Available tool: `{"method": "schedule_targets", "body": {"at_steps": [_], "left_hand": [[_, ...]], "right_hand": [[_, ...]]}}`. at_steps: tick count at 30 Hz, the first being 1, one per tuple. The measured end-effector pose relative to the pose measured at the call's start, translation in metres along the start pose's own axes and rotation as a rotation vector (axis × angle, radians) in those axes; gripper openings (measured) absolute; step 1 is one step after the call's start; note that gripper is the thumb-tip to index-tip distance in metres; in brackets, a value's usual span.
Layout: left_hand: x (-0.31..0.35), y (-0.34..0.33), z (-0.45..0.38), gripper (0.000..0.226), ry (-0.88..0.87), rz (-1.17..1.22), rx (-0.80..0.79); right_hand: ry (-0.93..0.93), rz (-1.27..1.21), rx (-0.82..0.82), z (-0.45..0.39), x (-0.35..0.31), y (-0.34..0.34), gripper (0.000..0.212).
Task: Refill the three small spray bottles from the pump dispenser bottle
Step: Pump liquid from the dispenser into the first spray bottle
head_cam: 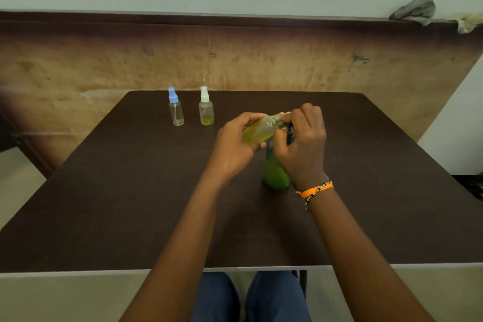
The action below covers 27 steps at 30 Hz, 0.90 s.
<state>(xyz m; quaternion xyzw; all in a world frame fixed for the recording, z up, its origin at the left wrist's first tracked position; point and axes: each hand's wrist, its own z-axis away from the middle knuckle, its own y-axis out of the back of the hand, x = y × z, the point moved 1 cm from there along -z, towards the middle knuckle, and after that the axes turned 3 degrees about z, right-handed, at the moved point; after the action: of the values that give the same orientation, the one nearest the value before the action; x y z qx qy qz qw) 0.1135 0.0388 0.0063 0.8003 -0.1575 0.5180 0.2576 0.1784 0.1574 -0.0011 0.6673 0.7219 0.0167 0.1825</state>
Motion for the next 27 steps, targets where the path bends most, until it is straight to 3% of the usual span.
{"method": "schedule_targets", "body": {"at_steps": [7, 17, 27], "left_hand": [[-0.003, 0.002, 0.001, 0.056, -0.038, -0.052, 0.047], [-0.014, 0.005, 0.001, 0.047, 0.053, 0.061, 0.122], [-0.008, 0.010, 0.009, 0.051, 0.041, 0.101, 0.065]], "right_hand": [[0.011, 0.015, 0.005, 0.004, 0.004, -0.006, 0.008], [0.002, -0.004, 0.054, 0.007, 0.004, -0.008, 0.007], [-0.011, -0.026, 0.007, -0.001, -0.001, -0.002, 0.008]]}}
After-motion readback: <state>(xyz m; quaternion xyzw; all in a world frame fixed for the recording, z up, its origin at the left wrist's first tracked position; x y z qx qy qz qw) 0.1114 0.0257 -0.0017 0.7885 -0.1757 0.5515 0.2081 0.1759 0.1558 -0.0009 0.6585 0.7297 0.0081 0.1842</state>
